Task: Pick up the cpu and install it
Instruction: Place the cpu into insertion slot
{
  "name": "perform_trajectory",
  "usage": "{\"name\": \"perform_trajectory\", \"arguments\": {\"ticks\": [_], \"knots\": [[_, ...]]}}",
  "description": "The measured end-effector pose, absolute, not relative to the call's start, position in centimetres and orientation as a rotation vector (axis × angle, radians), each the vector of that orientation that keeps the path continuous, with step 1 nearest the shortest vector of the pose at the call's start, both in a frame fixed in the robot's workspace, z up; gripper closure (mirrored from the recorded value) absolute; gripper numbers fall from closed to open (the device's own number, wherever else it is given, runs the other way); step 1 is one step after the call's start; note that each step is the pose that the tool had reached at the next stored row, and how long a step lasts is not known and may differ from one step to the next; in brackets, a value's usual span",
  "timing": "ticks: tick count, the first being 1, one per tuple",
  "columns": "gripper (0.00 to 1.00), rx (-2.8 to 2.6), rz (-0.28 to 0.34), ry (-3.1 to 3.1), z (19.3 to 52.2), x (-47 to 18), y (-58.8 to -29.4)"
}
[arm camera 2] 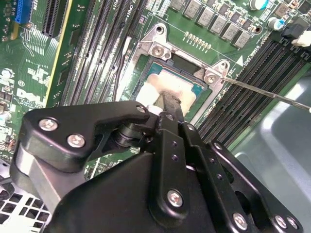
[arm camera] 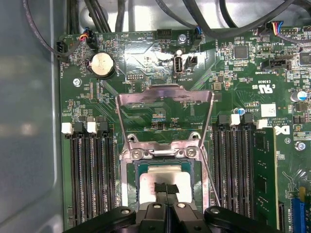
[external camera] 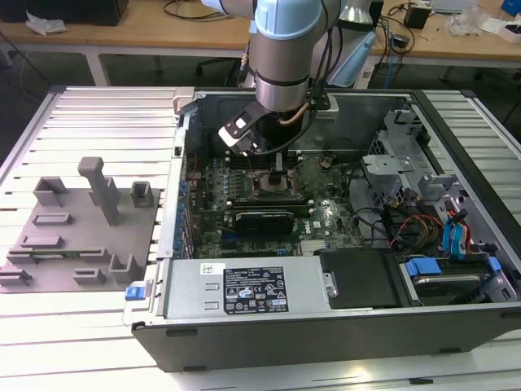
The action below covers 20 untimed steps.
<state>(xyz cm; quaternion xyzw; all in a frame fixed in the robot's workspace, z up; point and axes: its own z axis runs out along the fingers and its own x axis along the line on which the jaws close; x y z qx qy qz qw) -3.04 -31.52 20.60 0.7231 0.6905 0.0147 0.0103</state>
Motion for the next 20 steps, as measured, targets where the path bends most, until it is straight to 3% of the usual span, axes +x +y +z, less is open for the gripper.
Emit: {"name": "perform_trajectory", "arguments": {"ticks": [15, 20], "knots": [[0.89, 2.267, 0.068, 2.164, 20.4, -3.0, -31.5], [0.89, 2.266, 0.064, 2.163, 23.5, -3.0, -31.5]]}}
